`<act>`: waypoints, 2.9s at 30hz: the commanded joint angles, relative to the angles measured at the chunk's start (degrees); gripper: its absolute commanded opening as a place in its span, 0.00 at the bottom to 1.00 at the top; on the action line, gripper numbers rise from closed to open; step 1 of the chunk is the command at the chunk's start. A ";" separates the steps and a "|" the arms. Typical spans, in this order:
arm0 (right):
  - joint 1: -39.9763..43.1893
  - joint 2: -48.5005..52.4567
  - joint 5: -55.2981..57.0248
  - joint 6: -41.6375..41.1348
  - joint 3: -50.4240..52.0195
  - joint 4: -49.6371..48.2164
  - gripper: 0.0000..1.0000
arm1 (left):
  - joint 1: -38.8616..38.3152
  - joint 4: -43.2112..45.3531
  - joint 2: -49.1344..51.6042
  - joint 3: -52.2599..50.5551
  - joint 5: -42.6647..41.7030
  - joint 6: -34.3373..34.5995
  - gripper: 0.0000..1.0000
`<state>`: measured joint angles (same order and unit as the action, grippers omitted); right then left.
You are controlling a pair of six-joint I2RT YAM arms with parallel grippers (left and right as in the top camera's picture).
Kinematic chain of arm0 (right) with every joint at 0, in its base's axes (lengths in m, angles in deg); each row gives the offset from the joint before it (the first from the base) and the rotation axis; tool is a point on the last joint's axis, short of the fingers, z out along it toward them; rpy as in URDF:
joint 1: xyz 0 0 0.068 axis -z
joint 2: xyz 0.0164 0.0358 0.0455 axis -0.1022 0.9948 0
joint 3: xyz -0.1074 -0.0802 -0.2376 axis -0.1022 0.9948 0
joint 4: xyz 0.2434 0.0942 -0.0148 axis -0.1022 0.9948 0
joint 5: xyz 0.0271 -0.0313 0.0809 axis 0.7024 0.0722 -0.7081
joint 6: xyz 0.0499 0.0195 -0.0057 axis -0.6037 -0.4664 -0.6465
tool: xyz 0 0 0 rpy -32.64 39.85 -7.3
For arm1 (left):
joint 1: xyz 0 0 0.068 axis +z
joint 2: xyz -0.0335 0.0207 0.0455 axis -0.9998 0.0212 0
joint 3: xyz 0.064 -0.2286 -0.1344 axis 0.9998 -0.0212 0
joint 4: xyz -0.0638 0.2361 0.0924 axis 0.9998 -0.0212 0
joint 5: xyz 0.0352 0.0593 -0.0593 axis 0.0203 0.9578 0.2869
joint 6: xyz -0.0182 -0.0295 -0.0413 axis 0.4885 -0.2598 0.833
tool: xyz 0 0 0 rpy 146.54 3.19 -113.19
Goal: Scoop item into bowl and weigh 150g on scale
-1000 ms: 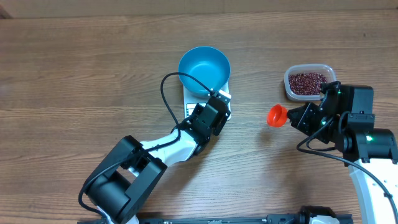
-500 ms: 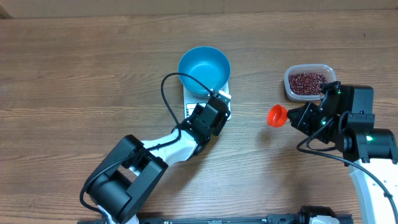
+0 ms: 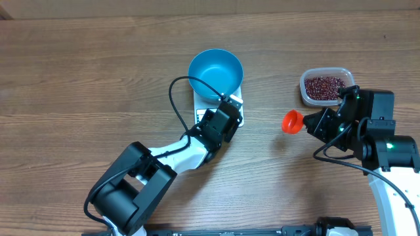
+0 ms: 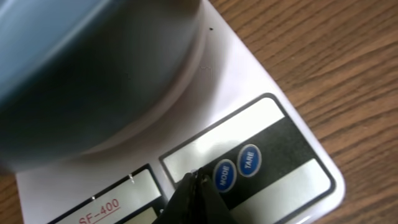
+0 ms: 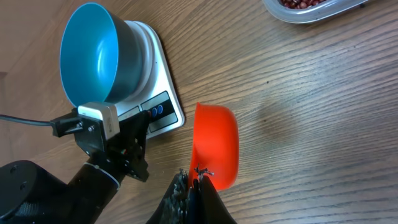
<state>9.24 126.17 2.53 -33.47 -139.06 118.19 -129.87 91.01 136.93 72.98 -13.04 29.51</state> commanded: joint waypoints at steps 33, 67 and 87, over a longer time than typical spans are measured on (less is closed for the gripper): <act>0.24 -0.90 -0.33 0.46 -1.88 -0.72 0.03 | 0.68 1.07 2.21 -0.48 -1.14 -0.22 0.04; 0.24 -0.90 -0.33 0.44 -1.88 -0.74 0.04 | 0.68 1.16 3.08 -0.48 -1.14 -0.22 0.04; 0.24 -0.90 -0.35 0.42 -1.88 -0.96 0.04 | 0.68 0.83 4.94 -0.50 -1.11 -0.72 0.04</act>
<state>9.24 126.17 2.53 -33.44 -139.06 117.54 -129.52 93.05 138.37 73.11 -13.65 29.51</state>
